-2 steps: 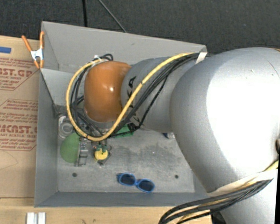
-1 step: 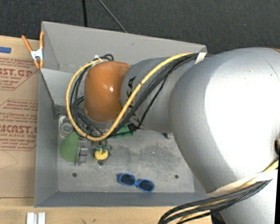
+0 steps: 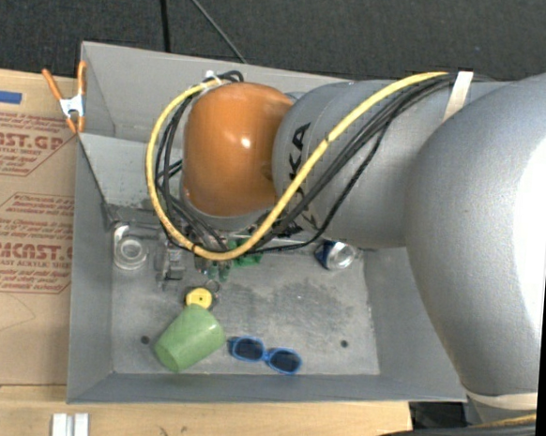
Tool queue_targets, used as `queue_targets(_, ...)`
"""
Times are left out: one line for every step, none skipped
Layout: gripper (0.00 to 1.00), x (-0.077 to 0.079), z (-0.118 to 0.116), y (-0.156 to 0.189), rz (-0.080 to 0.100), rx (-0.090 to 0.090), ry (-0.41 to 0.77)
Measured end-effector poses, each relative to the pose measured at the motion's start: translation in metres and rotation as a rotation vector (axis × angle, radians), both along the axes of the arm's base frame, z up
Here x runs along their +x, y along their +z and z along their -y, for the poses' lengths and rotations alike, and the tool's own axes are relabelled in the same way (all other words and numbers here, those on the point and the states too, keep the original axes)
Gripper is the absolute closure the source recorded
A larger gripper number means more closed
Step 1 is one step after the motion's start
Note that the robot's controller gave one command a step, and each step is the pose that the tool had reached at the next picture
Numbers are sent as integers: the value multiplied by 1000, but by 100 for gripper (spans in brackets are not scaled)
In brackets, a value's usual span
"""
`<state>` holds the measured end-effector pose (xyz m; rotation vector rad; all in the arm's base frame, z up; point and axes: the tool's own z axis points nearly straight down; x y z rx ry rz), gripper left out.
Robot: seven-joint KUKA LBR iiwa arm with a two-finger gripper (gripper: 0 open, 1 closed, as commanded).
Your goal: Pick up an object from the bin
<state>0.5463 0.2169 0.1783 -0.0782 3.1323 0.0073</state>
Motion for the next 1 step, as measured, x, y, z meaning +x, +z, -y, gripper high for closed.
queue_targets(0,-1,1,-5,-7,-3,-1)
